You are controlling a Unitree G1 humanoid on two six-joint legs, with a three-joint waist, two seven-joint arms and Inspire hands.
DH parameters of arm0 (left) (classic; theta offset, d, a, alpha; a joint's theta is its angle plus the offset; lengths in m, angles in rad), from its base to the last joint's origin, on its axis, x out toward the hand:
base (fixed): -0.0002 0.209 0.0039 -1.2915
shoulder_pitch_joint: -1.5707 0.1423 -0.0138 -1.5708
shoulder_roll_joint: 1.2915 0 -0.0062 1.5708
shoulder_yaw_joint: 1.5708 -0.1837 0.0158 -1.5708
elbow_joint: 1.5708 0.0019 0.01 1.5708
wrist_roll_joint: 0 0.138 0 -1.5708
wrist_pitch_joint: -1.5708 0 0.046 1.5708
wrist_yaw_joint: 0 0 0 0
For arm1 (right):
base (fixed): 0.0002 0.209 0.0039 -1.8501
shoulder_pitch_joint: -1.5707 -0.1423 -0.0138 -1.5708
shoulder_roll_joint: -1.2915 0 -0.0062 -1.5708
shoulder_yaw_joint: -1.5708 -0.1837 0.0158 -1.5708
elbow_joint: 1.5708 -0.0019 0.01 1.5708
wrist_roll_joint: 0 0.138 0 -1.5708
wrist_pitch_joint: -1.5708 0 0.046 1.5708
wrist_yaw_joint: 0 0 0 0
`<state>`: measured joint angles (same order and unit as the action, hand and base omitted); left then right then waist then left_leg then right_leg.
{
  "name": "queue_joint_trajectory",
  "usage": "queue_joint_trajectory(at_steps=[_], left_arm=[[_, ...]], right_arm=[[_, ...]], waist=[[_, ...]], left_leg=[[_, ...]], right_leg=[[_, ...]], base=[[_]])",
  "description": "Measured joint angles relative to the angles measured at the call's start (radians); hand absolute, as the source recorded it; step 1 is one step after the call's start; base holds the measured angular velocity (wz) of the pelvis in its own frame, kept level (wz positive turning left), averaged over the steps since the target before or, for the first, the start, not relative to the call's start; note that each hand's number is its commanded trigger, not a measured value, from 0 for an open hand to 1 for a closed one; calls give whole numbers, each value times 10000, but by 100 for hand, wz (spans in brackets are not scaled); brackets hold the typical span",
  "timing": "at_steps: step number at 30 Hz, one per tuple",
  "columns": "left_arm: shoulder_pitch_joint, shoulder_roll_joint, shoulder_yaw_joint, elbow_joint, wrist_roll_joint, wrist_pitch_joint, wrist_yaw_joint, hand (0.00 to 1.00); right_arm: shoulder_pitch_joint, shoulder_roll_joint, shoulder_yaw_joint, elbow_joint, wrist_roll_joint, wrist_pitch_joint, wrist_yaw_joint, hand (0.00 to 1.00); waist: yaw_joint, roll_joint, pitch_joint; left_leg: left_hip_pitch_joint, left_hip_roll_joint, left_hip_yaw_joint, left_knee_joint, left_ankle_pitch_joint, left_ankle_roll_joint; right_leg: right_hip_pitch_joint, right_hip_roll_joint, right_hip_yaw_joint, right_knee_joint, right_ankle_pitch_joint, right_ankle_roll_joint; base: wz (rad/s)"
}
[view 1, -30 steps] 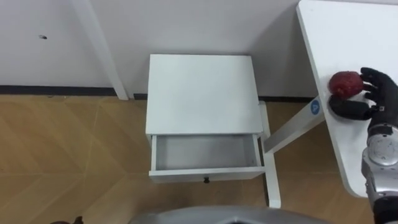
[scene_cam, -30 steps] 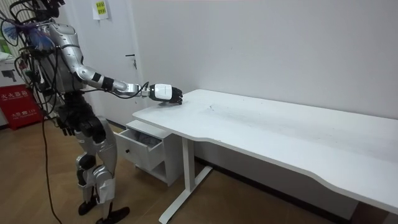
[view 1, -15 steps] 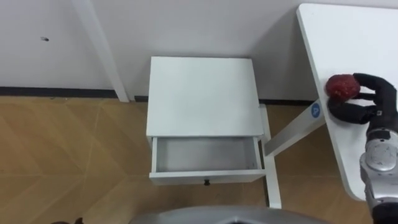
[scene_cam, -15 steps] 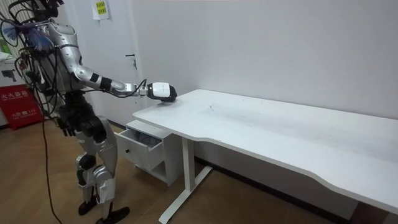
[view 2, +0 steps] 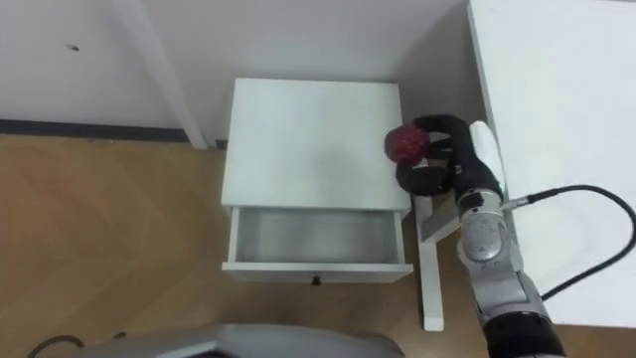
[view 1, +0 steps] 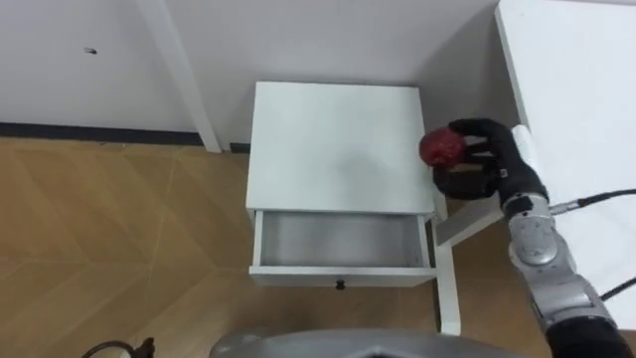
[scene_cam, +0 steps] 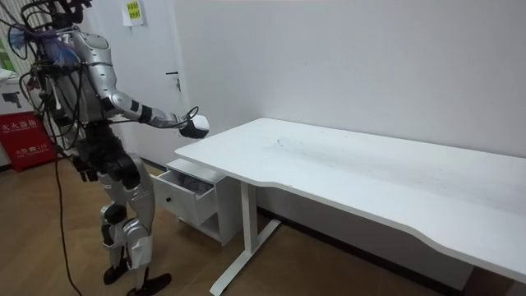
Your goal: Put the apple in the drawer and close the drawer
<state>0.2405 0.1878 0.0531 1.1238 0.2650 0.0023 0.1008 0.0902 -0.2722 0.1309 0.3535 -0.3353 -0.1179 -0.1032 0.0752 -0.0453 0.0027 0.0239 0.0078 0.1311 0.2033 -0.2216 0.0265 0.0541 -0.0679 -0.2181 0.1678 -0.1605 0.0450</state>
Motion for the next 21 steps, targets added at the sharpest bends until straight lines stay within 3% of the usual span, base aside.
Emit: queue_joint_trajectory(at_steps=[2, 7, 21], left_arm=[[-32, -35, -21, 1, 26, -1, -49, 0], [-40, -95, -47, -8, 32, 8, -270, 0], [-183, -182, -178, -9, 32, 18, -457, 0]], right_arm=[[-5, 15, 242, -375, -243, -17, 269, 100], [-2, 37, 574, -755, -521, -17, 672, 100], [286, 158, 1194, -55, -737, 80, 1447, 100]], waist=[[164, -1, -1], [192, 18, 25], [222, -27, 18]], left_leg=[[20, -17, -139, -5, 3, 2], [23, -33, -401, -27, 6, 7], [-209, -53, -425, -9, 8, 4]], right_leg=[[31, -10, -33, -7, 0, 0], [135, -21, -43, -39, 0, 0], [54, -16, -120, -180, 0, 1]], base=[[16], [16], [0]])
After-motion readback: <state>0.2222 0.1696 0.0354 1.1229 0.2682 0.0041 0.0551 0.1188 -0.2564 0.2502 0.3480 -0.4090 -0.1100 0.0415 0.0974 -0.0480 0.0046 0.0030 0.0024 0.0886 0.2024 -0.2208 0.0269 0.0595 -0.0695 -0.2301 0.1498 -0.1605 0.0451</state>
